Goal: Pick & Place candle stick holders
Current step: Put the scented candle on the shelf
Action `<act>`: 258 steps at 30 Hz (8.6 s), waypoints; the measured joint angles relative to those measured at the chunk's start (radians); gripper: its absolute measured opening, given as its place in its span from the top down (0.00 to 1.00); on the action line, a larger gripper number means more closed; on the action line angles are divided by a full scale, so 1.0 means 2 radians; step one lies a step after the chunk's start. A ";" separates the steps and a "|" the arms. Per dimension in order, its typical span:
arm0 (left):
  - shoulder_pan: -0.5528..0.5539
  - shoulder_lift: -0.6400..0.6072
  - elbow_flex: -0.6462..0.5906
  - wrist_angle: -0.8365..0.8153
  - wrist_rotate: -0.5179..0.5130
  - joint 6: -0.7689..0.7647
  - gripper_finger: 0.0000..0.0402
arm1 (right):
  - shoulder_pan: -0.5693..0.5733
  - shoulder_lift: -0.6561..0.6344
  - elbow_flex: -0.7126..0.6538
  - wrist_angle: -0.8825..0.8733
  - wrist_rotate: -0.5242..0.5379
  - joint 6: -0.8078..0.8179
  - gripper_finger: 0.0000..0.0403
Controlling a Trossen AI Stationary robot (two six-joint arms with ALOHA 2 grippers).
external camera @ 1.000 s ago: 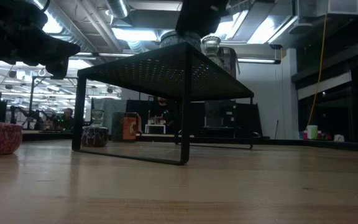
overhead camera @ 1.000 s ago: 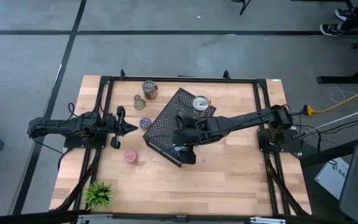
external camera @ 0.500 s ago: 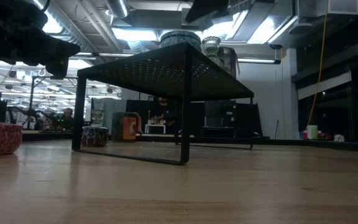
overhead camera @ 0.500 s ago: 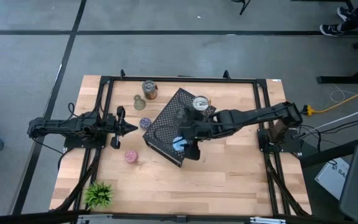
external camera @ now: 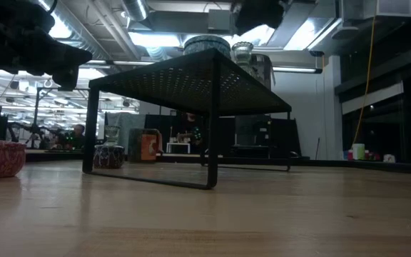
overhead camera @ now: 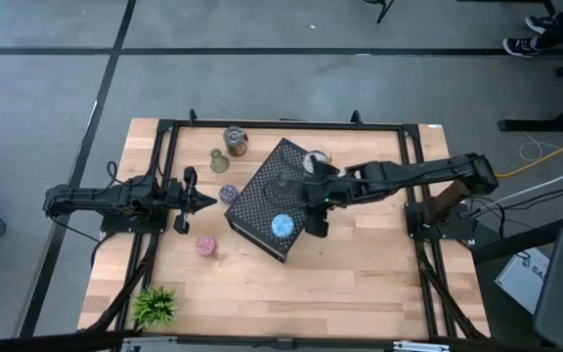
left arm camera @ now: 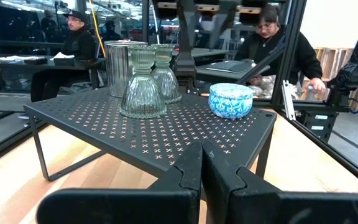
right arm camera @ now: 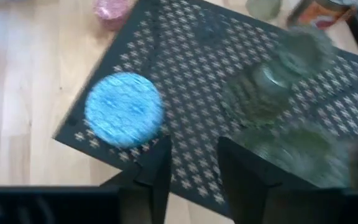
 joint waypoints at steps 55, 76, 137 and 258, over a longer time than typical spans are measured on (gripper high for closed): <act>0.000 0.002 0.000 0.000 0.000 0.000 1.00 | -0.066 -0.519 -0.708 0.557 -0.061 -0.062 0.88; 0.000 0.002 0.000 0.000 0.000 0.000 1.00 | -0.066 -0.643 -0.762 0.552 -0.066 -0.109 0.88; 0.000 0.002 0.000 0.000 0.000 0.000 1.00 | -0.048 -0.805 -0.762 0.440 -0.074 -0.083 0.88; -0.001 0.261 0.255 0.049 -0.067 -0.100 1.00 | -0.048 -0.805 -0.762 0.439 -0.074 -0.083 0.88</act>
